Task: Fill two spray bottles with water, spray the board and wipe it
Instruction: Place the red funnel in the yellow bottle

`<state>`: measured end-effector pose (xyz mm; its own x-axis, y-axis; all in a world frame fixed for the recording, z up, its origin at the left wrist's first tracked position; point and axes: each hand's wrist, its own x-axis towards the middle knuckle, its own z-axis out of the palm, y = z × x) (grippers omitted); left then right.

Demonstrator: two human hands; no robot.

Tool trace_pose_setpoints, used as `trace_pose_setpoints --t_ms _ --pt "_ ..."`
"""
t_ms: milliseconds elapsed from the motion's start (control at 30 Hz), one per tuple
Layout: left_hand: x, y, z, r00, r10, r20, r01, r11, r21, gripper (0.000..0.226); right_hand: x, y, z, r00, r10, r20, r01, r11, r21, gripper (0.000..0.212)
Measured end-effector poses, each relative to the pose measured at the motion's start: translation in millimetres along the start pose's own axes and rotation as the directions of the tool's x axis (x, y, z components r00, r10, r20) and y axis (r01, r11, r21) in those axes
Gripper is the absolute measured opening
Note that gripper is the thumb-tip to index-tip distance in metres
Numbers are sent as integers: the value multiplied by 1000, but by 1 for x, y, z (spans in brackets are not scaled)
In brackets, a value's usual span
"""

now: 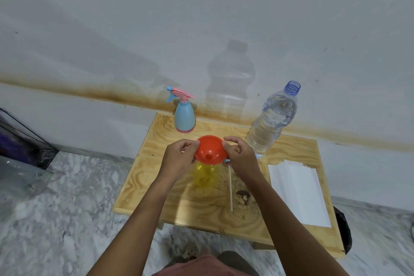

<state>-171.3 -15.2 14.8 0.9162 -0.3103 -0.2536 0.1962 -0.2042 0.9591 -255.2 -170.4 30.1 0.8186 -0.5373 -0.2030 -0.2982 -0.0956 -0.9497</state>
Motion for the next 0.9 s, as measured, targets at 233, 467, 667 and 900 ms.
trace_pose_setpoints --t_ms 233,467,667,900 --pt "-6 -8 3 997 -17 81 21 999 -40 27 0 3 3 998 -54 -19 53 997 -51 13" --pt "-15 -21 3 997 -6 74 16 991 -132 31 -1 6 -4 988 -118 -97 108 989 -104 23" --pt "-11 -19 4 996 33 78 -23 993 -115 32 -8 0 2 991 -132 -6 130 983 -128 19" --pt "-12 -39 -3 987 -2 163 30 986 -165 39 -7 3 6 992 -86 -95 73 989 -129 16"
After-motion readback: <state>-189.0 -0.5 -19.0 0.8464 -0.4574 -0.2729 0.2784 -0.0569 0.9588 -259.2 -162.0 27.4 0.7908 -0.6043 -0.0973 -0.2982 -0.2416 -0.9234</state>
